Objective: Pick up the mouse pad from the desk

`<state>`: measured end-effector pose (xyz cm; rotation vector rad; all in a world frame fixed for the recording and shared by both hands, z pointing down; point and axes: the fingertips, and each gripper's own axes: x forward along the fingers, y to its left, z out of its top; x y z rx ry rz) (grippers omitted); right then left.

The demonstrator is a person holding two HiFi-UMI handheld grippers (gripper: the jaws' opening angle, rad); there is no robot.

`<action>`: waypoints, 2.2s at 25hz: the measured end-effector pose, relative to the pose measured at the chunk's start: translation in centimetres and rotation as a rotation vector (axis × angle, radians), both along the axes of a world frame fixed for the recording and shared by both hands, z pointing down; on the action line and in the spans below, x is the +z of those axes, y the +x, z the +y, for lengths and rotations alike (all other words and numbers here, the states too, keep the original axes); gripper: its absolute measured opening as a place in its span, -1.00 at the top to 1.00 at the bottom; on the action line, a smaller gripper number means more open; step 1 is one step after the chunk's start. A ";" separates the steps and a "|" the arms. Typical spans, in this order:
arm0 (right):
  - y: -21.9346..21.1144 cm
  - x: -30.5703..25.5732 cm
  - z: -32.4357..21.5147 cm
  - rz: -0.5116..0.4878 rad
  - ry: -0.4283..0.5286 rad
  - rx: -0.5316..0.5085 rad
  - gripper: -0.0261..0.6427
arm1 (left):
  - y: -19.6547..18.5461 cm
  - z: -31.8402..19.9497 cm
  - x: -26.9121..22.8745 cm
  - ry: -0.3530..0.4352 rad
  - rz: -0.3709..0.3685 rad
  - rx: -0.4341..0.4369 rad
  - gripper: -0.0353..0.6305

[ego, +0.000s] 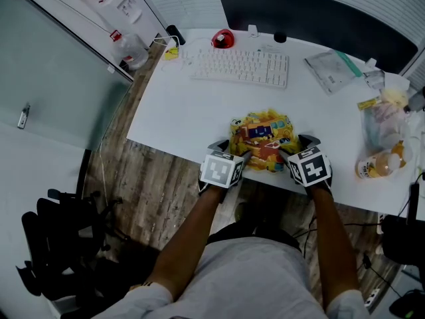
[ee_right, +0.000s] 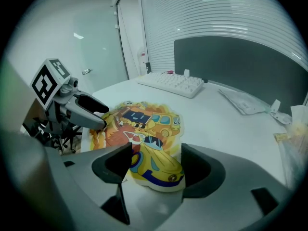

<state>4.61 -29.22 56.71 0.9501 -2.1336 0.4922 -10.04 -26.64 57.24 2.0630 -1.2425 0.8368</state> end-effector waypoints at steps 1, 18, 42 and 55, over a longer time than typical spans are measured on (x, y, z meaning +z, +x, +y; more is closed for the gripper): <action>0.0 0.0 0.0 -0.002 0.002 0.007 0.05 | 0.0 0.0 0.0 0.001 0.000 0.000 -0.08; -0.9 -2.2 1.1 -0.154 0.042 0.000 0.46 | -0.4 0.1 0.0 0.033 0.013 0.043 -0.06; -2.5 -6.0 2.0 -0.055 0.411 -0.168 0.50 | -0.2 -6.7 -3.4 0.189 -0.004 0.746 -0.06; -2.5 -6.7 2.4 -0.037 0.450 -0.193 0.50 | 2.4 -6.7 -3.2 0.124 0.150 0.905 0.27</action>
